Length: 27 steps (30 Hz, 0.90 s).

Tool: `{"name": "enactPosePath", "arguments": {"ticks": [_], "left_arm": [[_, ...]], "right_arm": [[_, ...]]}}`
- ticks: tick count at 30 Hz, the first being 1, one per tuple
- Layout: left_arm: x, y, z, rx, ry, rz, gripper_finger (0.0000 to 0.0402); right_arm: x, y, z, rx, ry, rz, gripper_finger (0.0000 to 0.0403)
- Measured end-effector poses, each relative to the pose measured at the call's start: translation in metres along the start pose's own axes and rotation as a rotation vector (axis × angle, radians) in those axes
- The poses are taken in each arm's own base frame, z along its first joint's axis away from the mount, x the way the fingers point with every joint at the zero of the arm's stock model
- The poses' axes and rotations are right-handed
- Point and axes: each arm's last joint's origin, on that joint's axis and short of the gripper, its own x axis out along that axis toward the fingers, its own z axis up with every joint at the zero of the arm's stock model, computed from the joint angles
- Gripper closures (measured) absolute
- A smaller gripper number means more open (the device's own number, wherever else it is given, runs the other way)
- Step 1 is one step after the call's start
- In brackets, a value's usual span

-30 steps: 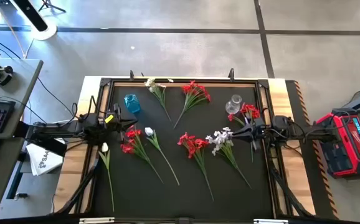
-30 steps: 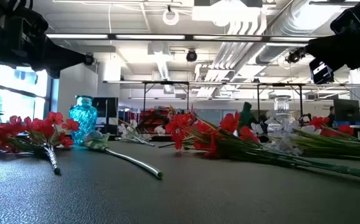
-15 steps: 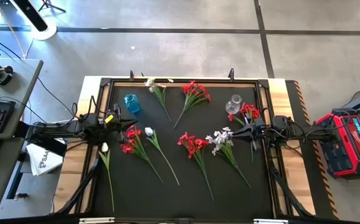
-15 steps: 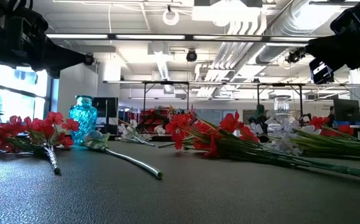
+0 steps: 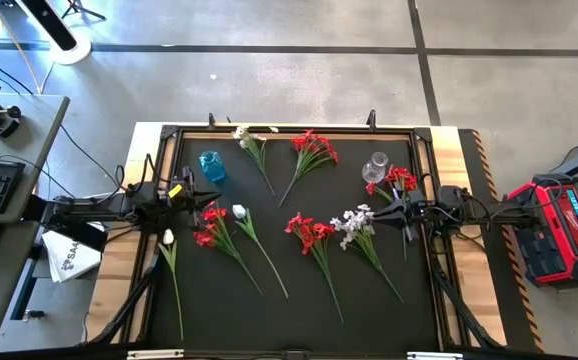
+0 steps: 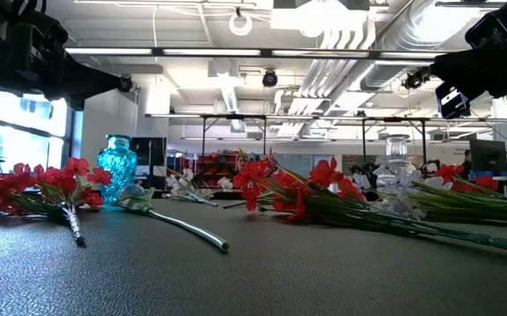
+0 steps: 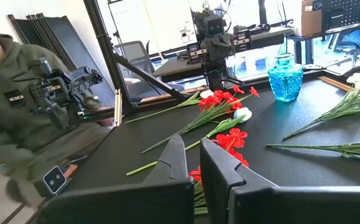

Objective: Sort flowers into vase by color

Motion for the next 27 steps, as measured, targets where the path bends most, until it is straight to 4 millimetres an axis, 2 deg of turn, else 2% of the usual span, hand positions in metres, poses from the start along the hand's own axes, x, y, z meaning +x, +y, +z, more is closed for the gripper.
{"name": "enactPosePath", "arguments": {"ticks": [27], "left_arm": [[0.0,0.0,0.0,-0.029,0.0,0.0,0.0401]], "right_arm": [[0.0,0.0,0.0001,0.0,0.0,0.0,0.0403]]}}
